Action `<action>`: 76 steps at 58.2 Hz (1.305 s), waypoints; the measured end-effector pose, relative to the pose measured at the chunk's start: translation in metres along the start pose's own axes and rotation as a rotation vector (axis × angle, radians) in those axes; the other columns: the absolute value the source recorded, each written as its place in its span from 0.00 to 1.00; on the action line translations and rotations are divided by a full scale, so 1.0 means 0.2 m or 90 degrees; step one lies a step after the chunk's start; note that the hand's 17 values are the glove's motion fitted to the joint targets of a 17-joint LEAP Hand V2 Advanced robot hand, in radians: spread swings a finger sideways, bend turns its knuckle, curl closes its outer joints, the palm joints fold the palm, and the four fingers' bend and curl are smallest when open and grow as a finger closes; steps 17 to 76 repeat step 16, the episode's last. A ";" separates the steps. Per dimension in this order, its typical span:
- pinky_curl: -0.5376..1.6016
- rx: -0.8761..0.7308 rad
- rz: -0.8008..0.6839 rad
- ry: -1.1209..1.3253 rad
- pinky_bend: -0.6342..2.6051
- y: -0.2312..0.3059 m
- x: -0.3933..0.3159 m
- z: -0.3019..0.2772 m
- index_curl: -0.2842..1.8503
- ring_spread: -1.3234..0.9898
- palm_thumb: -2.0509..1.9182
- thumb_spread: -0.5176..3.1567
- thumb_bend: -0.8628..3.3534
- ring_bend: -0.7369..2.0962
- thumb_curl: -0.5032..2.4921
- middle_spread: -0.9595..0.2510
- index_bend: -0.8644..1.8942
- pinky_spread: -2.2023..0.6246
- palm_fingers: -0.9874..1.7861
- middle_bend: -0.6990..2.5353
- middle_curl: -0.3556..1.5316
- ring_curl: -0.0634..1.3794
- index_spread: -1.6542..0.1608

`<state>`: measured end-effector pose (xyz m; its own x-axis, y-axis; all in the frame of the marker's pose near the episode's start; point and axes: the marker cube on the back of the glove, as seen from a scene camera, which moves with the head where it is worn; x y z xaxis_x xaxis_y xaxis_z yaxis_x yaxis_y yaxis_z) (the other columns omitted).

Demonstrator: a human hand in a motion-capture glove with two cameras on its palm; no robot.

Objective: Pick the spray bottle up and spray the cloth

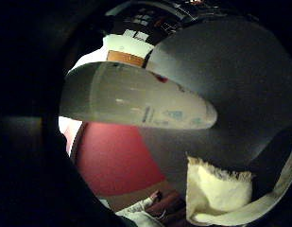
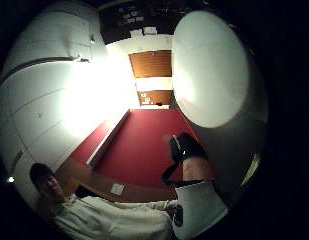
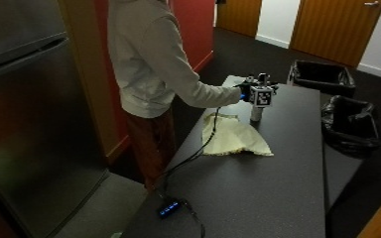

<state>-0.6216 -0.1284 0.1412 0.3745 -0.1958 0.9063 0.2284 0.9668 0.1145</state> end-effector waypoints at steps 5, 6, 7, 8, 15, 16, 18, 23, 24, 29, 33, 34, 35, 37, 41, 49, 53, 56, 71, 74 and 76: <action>0.44 -0.137 0.001 -0.082 0.35 0.18 -0.08 -0.03 0.23 0.52 0.73 0.34 0.19 0.40 0.36 0.69 0.34 0.78 0.45 0.27 0.38 0.32 0.71; 0.44 -0.136 0.002 -0.084 0.35 0.19 -0.09 -0.05 0.23 0.52 0.73 0.34 0.19 0.40 0.36 0.69 0.35 0.78 0.45 0.27 0.38 0.32 0.71; 0.44 -0.135 0.003 -0.081 0.35 0.19 -0.09 -0.07 0.23 0.52 0.73 0.35 0.19 0.40 0.35 0.69 0.35 0.79 0.45 0.27 0.38 0.32 0.71; 0.44 -0.128 0.005 -0.073 0.35 0.19 -0.08 -0.09 0.23 0.52 0.73 0.35 0.19 0.40 0.35 0.69 0.35 0.79 0.45 0.27 0.38 0.32 0.71; 0.43 -0.005 0.003 0.010 0.36 0.12 -0.04 -0.17 0.23 0.53 0.72 0.35 0.20 0.41 0.34 0.70 0.35 0.79 0.44 0.27 0.37 0.31 0.70; 0.43 -0.025 0.002 -0.001 0.36 0.14 -0.05 -0.17 0.23 0.53 0.72 0.36 0.20 0.41 0.34 0.70 0.35 0.79 0.44 0.27 0.37 0.31 0.70; 0.43 -0.025 0.002 -0.001 0.36 0.14 -0.05 -0.17 0.23 0.53 0.72 0.36 0.20 0.41 0.34 0.70 0.35 0.79 0.44 0.27 0.37 0.31 0.70; 0.43 -0.025 0.002 -0.001 0.36 0.14 -0.05 -0.17 0.23 0.53 0.72 0.36 0.20 0.41 0.34 0.70 0.35 0.79 0.44 0.27 0.37 0.31 0.70; 0.43 -0.025 0.002 -0.001 0.36 0.14 -0.05 -0.17 0.23 0.53 0.72 0.36 0.20 0.41 0.34 0.70 0.35 0.79 0.44 0.27 0.37 0.31 0.70; 0.43 -0.025 0.002 -0.001 0.36 0.14 -0.05 -0.17 0.23 0.53 0.72 0.36 0.20 0.41 0.34 0.70 0.35 0.79 0.44 0.27 0.37 0.31 0.70; 0.43 -0.025 0.002 -0.001 0.36 0.14 -0.05 -0.17 0.23 0.53 0.72 0.36 0.20 0.41 0.34 0.70 0.35 0.79 0.44 0.27 0.37 0.31 0.70; 0.43 -0.025 0.002 -0.001 0.36 0.14 -0.05 -0.17 0.23 0.53 0.72 0.36 0.20 0.41 0.34 0.70 0.35 0.79 0.44 0.27 0.37 0.31 0.70; 0.43 -0.025 0.002 -0.001 0.36 0.14 -0.05 -0.17 0.23 0.53 0.72 0.36 0.20 0.41 0.34 0.70 0.35 0.79 0.44 0.27 0.37 0.31 0.70; 0.43 -0.025 0.002 -0.001 0.36 0.14 -0.05 -0.17 0.23 0.53 0.72 0.36 0.20 0.41 0.34 0.70 0.35 0.79 0.44 0.27 0.37 0.31 0.70; 0.43 -0.025 0.002 -0.001 0.36 0.14 -0.05 -0.17 0.23 0.53 0.72 0.36 0.20 0.41 0.34 0.70 0.35 0.79 0.44 0.27 0.37 0.31 0.70; 0.43 -0.025 0.002 -0.001 0.36 0.14 -0.05 -0.17 0.23 0.53 0.72 0.36 0.20 0.41 0.34 0.70 0.35 0.79 0.44 0.27 0.37 0.31 0.70; 0.43 -0.025 0.002 -0.001 0.36 0.14 -0.05 -0.17 0.23 0.53 0.72 0.36 0.20 0.41 0.34 0.70 0.35 0.79 0.44 0.27 0.37 0.31 0.70; 0.43 -0.025 0.002 -0.001 0.36 0.14 -0.05 -0.17 0.23 0.53 0.72 0.36 0.20 0.41 0.34 0.70 0.35 0.79 0.44 0.27 0.37 0.31 0.70; 0.43 -0.025 0.002 -0.001 0.36 0.14 -0.05 -0.17 0.23 0.53 0.72 0.36 0.20 0.41 0.34 0.70 0.35 0.79 0.44 0.27 0.37 0.31 0.70; 0.43 -0.025 0.002 -0.001 0.36 0.14 -0.05 -0.17 0.23 0.53 0.72 0.36 0.20 0.41 0.34 0.70 0.35 0.79 0.44 0.27 0.37 0.31 0.70; 0.43 -0.025 0.002 -0.001 0.36 0.14 -0.05 -0.17 0.23 0.53 0.72 0.36 0.20 0.41 0.34 0.70 0.35 0.79 0.44 0.27 0.37 0.31 0.70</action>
